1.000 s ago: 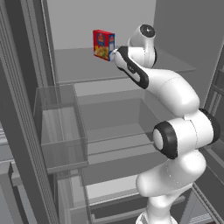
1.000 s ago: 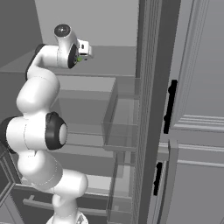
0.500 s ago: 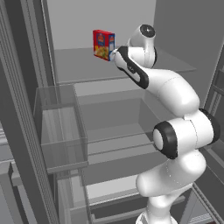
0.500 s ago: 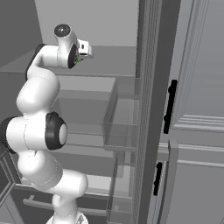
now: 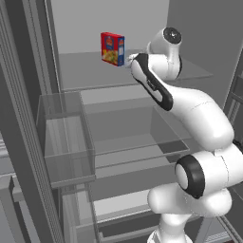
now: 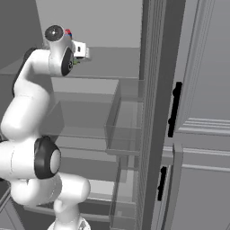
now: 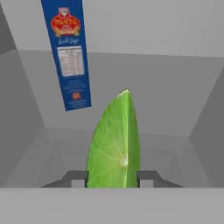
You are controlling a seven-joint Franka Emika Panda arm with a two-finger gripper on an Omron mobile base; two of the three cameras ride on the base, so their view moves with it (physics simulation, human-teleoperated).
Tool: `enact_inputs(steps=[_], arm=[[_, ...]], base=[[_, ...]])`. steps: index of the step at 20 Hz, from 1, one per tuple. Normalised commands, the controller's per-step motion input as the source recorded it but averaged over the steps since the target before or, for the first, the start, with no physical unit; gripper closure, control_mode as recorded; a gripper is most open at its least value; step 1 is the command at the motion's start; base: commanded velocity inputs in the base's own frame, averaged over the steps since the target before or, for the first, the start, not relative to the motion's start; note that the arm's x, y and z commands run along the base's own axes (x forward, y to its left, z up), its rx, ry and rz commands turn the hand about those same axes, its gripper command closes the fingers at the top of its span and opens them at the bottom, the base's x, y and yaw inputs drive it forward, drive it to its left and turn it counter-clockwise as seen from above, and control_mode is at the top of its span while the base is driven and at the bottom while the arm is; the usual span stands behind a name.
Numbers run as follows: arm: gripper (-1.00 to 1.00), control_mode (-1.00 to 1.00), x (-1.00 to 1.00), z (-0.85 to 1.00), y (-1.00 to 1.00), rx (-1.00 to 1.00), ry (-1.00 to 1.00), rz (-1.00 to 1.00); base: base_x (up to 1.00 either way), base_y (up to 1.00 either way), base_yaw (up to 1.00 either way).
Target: Grab a lemon wedge from the fridge and one ice cube from the ice bowl, and put them in the glass of lemonade.
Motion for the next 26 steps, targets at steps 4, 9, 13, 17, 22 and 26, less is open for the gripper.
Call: enact_inputs(steps=[4, 9, 13, 17, 22, 26], arm=[[1.0, -1.0, -1.0, 0.0, -0.13, 0.01, -0.15, 0.0], [1.0, -1.0, -1.0, 0.03, -0.13, 0.0, 0.0, 0.0], [1.0, -1.0, -0.89, 0.47, -0.04, 0.0, 0.13, 0.0], [1.0, -1.0, -0.91, 0.47, 0.0, 0.0, 0.19, 0.0], [1.0, -1.0, -1.0, -0.19, 0.0, 0.0, 0.12, 0.0], [1.0, -1.0, -1.0, -0.76, -0.03, 0.0, 0.0, 0.0]], base=[[0.0, 0.0, 0.0], [0.0, 0.0, 0.0], [0.0, 0.0, 0.0], [0.0, 0.0, 0.0], [0.0, 0.0, 0.0], [0.0, 0.0, 0.0]])
